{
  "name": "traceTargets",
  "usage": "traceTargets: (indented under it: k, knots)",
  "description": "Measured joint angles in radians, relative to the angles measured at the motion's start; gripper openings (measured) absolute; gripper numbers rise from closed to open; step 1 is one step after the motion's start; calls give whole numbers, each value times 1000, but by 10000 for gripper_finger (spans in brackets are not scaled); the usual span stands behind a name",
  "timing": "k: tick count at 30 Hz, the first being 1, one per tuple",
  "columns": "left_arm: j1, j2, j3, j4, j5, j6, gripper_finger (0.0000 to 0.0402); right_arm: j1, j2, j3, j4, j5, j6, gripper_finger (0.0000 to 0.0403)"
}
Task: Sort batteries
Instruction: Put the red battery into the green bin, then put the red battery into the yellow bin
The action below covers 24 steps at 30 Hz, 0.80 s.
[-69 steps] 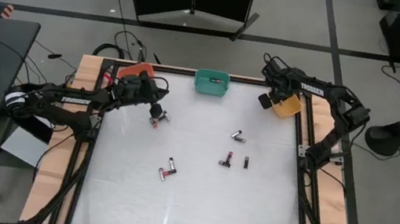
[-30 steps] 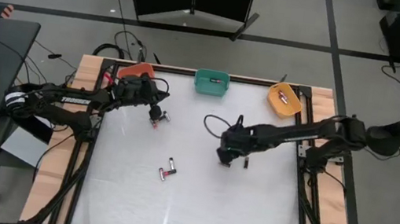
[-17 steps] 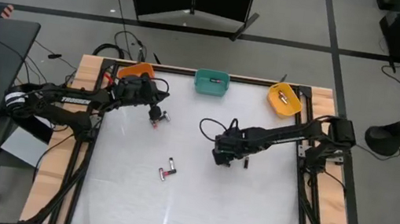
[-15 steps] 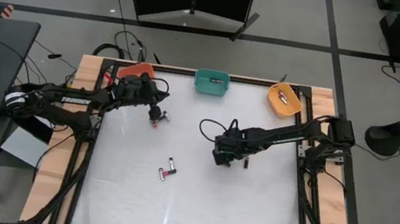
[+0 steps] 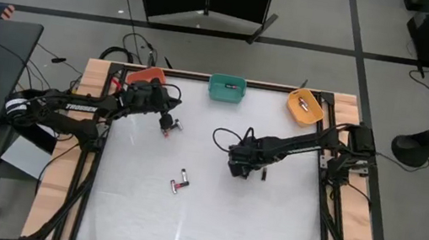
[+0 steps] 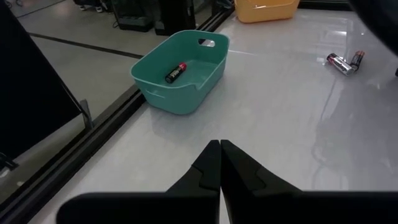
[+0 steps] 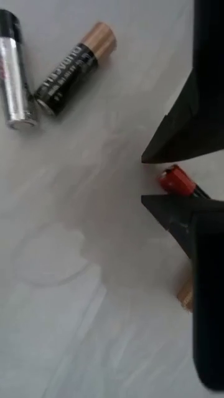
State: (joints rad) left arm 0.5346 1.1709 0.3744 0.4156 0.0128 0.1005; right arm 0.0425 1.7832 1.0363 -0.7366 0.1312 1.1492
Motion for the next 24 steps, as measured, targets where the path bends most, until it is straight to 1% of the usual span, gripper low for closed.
traceTargets:
  k: [7, 9, 11, 13, 17, 24]
  knots:
    - [0, 0, 0, -4, 0, 0, 11, -4, 0, 0, -5, 32, -46, 21]
    - [0, 0, 0, -3, 0, 0, 11, -12, 0, 0, -7, 33, -57, 13]
    - [0, 0, 0, -4, 0, 0, 11, -21, -3, 0, -12, 32, -77, 13]
    - [0, 0, 0, -4, 0, 0, 11, -30, -14, 0, -22, 32, -82, 24]
    - [0, 0, 0, -4, 0, 0, 11, -40, -47, 0, -34, -12, -66, 65]
    - [0, 0, 0, -19, 0, 0, 11, -15, -69, 0, -34, -111, 35, 132]
